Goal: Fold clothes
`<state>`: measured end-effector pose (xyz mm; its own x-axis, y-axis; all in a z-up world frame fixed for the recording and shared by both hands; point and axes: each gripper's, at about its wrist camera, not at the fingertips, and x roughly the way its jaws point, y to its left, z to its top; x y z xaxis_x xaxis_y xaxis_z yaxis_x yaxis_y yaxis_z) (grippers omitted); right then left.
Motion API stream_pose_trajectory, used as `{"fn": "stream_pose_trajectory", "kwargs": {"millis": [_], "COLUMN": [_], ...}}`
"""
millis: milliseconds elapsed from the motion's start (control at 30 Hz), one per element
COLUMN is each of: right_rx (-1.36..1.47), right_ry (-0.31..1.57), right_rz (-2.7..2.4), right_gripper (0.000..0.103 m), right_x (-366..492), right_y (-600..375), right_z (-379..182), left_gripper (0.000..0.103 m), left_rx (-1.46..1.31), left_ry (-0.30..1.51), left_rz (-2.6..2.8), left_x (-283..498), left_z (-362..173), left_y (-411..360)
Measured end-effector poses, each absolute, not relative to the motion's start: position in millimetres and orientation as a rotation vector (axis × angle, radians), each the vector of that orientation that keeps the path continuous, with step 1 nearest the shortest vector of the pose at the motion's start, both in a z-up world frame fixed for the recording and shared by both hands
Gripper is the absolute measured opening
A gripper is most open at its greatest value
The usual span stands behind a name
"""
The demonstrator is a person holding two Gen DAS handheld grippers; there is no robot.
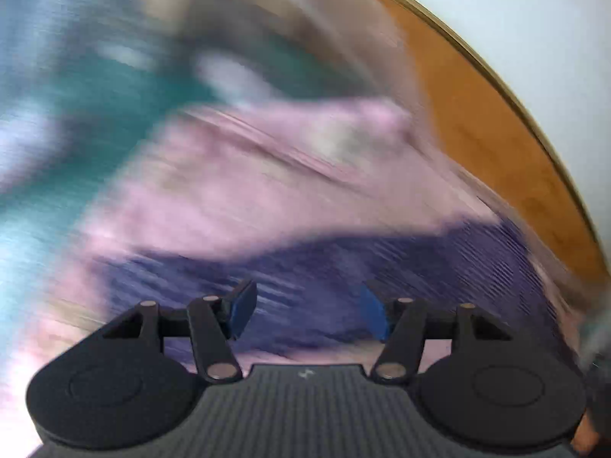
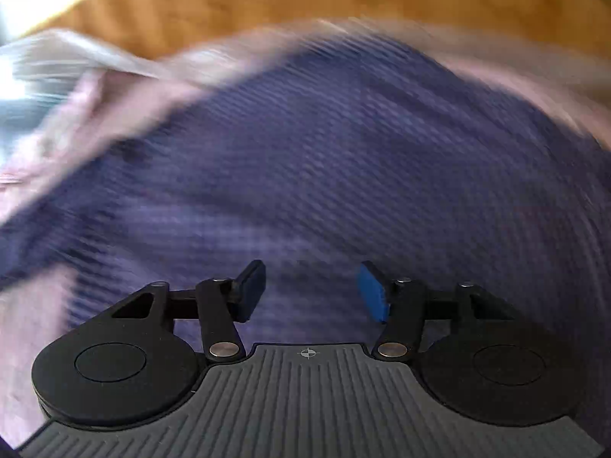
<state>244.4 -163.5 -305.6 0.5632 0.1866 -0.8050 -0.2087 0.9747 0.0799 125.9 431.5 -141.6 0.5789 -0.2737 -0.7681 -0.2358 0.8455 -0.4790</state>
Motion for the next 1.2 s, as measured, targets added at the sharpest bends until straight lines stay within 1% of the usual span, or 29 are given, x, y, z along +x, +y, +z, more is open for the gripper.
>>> {"fn": "stream_pose_trajectory", "kwargs": {"millis": [33,100,133,167,233,300,367,400,433,467,500,533,600,633,667,733,867,967,1000,1033,1067,1100,1200], "right_rx": [-0.019,-0.014,-0.026,-0.032,-0.037,-0.063,-0.081,-0.091,-0.11,-0.127,-0.145,-0.163,-0.194,-0.196,-0.193,-0.195,-0.204,-0.21,-0.205,-0.176,-0.131,-0.109,-0.068], "right_ry": [0.952,0.938,0.945,0.953,0.914,0.879,0.893,0.929,0.951,0.953,0.955,0.956,0.965,0.976,0.985,0.967,0.908,0.862,0.876,0.879,0.866,0.867,0.875], "right_rz": [0.225,0.288,0.319,0.342,0.35,0.32,0.281,0.272,0.283,0.309,0.336,0.362,0.414,0.431,0.443,0.408,0.305,0.229,0.208,0.207,0.21,0.197,0.134], "right_gripper": [0.063,0.065,0.065,0.063,0.062,0.062,0.061,0.06,0.061,0.063,0.065,0.069,0.072,0.068,0.06,0.058,0.058,0.054,0.053,0.064,0.066,0.066,0.066], "right_x": [239.3,227.4,223.8,222.5,223.5,231.3,240.6,241.5,237.1,229.8,222.4,215.1,202.6,204.2,209.7,242.4,320.4,379.0,392.9,395.8,391.9,386.4,368.9], "right_y": [-177.3,-189.8,-194.3,-198.9,-214.4,-235.7,-263.3,-279.3,-289.9,-296.4,-303.0,-309.6,-321.0,-326.3,-333.0,-345.4,-369.6,-387.7,-400.8,-420.0,-441.3,-460.2,-505.8], "right_z": [-311.1,-313.7,-311.4,-306.8,-294.3,-282.8,-284.5,-294.8,-301.7,-303.9,-306.1,-308.2,-310.3,-307.0,-302.5,-300.7,-301.5,-302.1,-310.1,-318.0,-319.5,-319.4,-317.6], "left_gripper": [0.06,0.06,0.06,0.06,0.061,0.061,0.061,0.061,0.069,0.073,0.073,0.073,0.073,0.073,0.073,0.073,0.086,0.087,0.088,0.088,0.089,0.09,0.097], "left_rx": [-0.588,-0.558,-0.54,-0.503,-0.435,-0.389,-0.316,-0.295,-0.281,-0.268,-0.274,-0.285,-0.306,-0.32,-0.321,-0.312,-0.233,-0.185,-0.17,-0.177,-0.188,-0.203,-0.245], "left_ry": [0.984,1.029,1.051,1.075,1.11,1.158,1.223,1.256,1.248,1.233,1.241,1.255,1.283,1.299,1.307,1.319,1.344,1.353,1.356,1.357,1.358,1.358,1.357], "left_rz": [-0.089,-0.212,-0.273,-0.321,-0.389,-0.44,-0.435,-0.428,-0.429,-0.432,-0.42,-0.404,-0.373,-0.354,-0.339,-0.314,-0.293,-0.272,-0.265,-0.259,-0.253,-0.248,-0.245], "left_x": [137.2,155.3,164.1,171.1,178.7,181.4,178.6,173.7,167.9,162.2,161.9,162.7,164.4,167.5,169.2,175.6,182.7,182.0,181.7,181.6,181.6,182.8,183.3], "left_z": [-143.4,-150.7,-154.6,-157.5,-165.7,-181.1,-201.3,-210.8,-211.1,-209.6,-207.8,-206.0,-202.4,-200.8,-199.3,-198.8,-203.8,-205.4,-205.9,-206.0,-205.9,-206.1,-206.1], "left_y": [401.8,336.7,303.8,271.9,218.1,176.0,146.8,139.9,136.5,133.5,132.6,132.2,131.2,130.7,129.1,126.3,107.6,100.2,97.9,98.2,99.0,99.5,104.0]}}
